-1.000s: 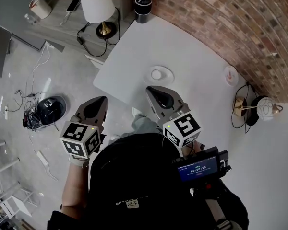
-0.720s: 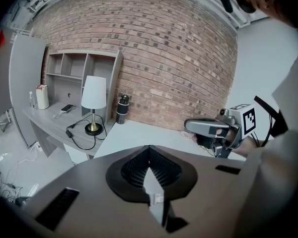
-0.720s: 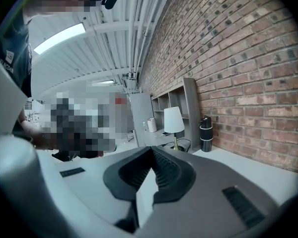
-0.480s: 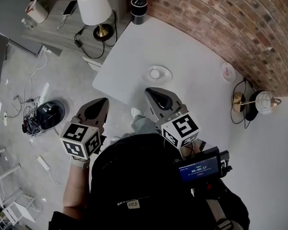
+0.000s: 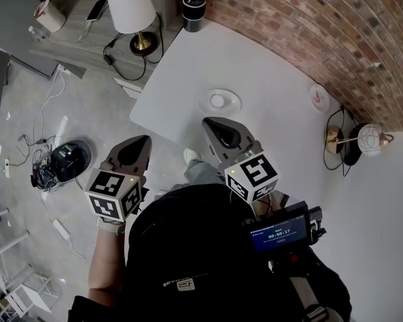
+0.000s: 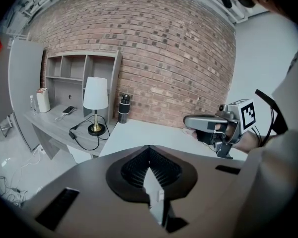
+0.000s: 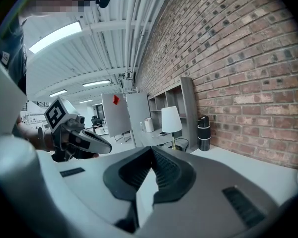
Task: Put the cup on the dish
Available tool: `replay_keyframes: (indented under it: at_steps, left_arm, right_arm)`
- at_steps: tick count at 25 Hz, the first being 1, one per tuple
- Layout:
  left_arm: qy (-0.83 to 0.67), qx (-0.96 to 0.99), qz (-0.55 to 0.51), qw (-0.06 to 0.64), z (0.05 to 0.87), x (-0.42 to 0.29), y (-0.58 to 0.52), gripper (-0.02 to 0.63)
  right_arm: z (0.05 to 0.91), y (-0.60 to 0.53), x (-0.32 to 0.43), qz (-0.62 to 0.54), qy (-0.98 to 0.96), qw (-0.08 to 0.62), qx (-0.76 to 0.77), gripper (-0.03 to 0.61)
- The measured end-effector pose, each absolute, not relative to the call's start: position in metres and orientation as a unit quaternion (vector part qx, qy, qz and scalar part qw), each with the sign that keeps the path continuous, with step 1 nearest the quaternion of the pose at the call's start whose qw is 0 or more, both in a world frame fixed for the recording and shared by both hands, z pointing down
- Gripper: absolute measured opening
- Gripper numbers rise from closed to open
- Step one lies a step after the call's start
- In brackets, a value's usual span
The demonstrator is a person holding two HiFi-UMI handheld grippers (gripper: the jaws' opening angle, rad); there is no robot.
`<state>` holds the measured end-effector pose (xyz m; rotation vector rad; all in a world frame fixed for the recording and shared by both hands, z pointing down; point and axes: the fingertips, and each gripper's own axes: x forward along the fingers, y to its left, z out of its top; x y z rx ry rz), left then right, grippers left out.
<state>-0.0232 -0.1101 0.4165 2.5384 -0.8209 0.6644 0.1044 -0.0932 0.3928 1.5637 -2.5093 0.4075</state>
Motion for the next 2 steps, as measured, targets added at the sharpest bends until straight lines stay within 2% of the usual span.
replay_keyframes:
  at_steps: [2]
  left_arm:
    - [-0.293,0.905,0.233,0.202,0.4171,-0.0232,-0.1097,0.006]
  right_arm:
    - [0.3936,-0.0931,0.1055,0.136,-0.837,0.079,0.524,0.005]
